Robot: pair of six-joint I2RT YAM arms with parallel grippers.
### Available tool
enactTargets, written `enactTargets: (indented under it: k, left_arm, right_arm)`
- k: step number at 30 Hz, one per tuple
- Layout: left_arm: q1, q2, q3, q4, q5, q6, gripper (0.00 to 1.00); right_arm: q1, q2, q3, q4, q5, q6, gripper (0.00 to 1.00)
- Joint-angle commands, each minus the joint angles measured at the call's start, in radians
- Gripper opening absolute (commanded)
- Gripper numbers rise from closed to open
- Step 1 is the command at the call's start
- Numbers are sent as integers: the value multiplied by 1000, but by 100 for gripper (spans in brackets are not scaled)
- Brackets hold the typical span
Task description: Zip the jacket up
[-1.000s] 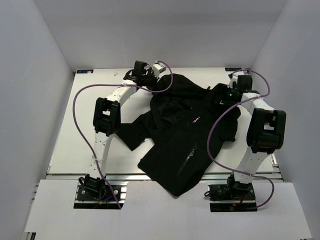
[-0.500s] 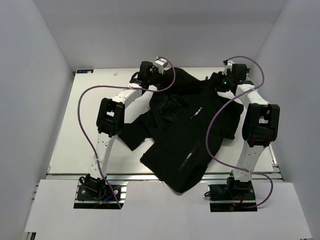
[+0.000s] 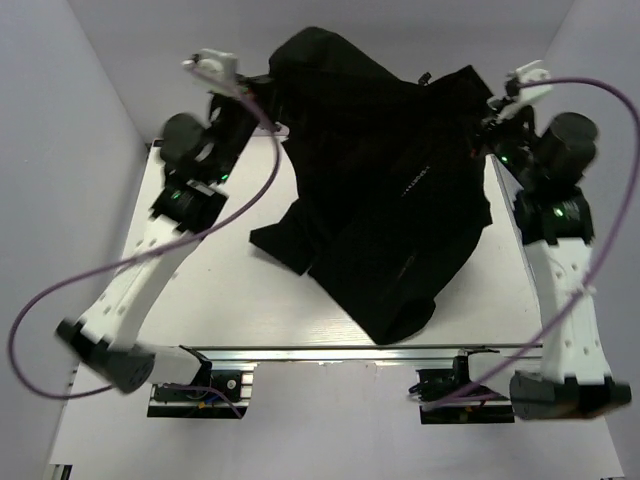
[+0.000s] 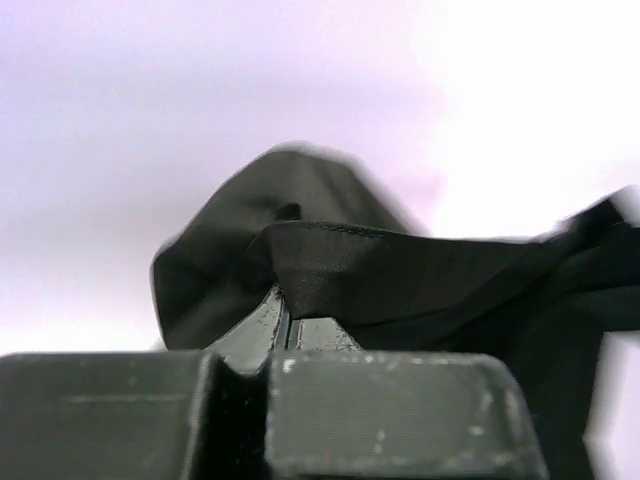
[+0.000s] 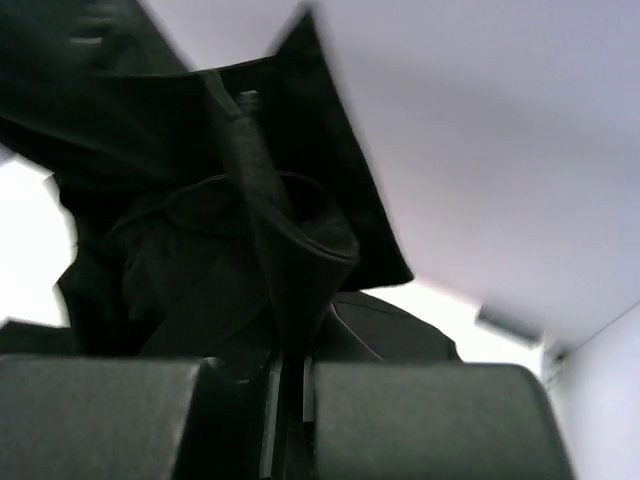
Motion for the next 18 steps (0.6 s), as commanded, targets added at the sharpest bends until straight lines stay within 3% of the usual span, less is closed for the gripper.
enactTargets:
  k: [1, 8, 13, 16, 18]
  left_arm:
    - [-54, -179, -13, -3, -43, 4, 0]
    - [-54, -411, 14, -29, 32, -11, 0]
    - [-54, -436, 28, -45, 89, -42, 0]
    - [-54, -390, 60, -42, 20, -50, 0]
    - [-54, -307, 117, -33, -125, -28, 0]
  right_arm:
    - [-7, -127, 33, 75, 36, -58, 0]
    - [-7, -255, 201, 82, -79, -84, 0]
    - [-7, -214, 246, 104, -254, 40, 0]
    - [-7, -159, 241, 135, -268, 118, 0]
    - [-7, -116, 244, 151, -239, 153, 0]
